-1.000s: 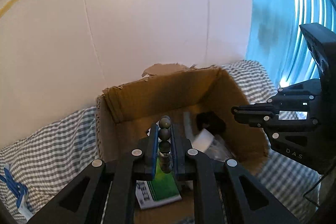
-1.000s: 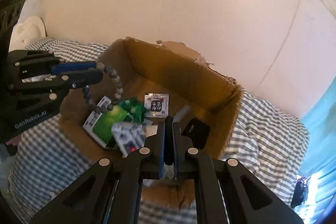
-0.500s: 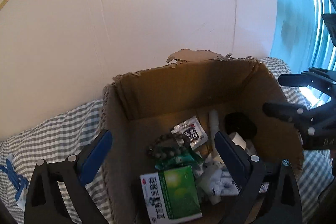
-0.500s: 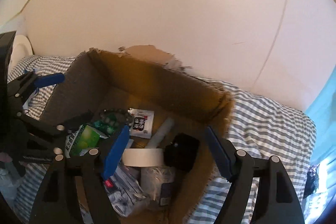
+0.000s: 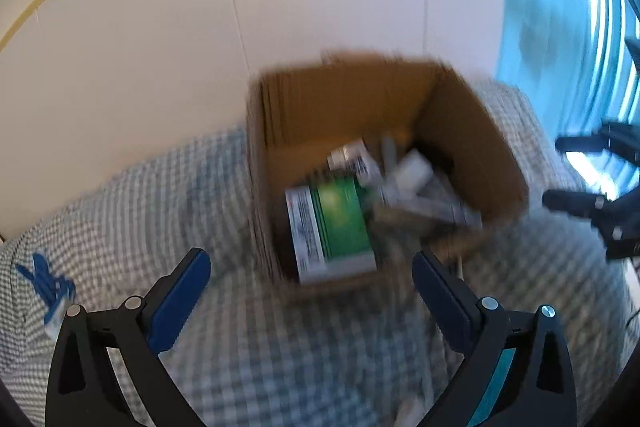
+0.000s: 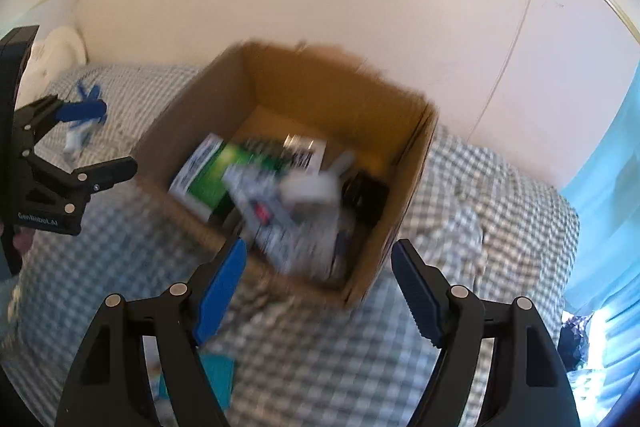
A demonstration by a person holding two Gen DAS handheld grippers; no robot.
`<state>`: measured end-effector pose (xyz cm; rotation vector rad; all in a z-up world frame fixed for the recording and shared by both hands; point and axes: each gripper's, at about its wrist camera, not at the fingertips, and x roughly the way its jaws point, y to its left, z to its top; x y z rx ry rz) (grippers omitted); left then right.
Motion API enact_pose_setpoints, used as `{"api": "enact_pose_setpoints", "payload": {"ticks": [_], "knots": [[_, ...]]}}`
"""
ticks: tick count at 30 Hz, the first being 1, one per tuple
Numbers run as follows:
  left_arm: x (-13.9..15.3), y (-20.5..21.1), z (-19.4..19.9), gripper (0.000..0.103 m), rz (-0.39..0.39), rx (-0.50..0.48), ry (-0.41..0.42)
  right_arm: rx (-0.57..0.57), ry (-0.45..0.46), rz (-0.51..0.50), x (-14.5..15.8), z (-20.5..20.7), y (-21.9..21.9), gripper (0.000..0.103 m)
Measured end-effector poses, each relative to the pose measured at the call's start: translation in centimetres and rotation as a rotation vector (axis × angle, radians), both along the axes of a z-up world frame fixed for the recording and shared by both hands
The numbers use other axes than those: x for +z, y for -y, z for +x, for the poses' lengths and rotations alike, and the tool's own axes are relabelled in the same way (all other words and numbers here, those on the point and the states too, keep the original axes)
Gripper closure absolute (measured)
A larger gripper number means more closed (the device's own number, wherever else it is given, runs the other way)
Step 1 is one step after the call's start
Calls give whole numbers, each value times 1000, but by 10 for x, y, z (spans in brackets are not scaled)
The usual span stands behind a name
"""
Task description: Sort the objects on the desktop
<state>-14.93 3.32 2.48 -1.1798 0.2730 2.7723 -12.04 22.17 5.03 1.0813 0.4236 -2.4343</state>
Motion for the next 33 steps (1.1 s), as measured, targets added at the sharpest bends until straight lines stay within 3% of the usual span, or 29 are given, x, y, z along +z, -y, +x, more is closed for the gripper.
{"api": "enact_pose_setpoints", "payload": {"ticks": [12,21,22,23,24,26,33], "knots": [[-121,-5,79,0,-59,-49,377,66,158,-22,-70,71,18,28],[-131,-20,113,0,-62,-183,383,77,237,-59,-93,91,29,28],[-132,-21,112,2,-56,-182,383,81,243,-62,-95,91,30,28],[-134,-21,111,14,-41,-190,390,84,252,-64,-97,90,32,28],[-137,-22,108,32,-7,-210,409,86,262,-64,-99,89,35,28],[-145,-19,102,52,86,-221,466,79,271,-60,-103,86,40,28],[-125,-9,107,53,126,-184,399,70,344,-72,-123,72,60,28]]}}
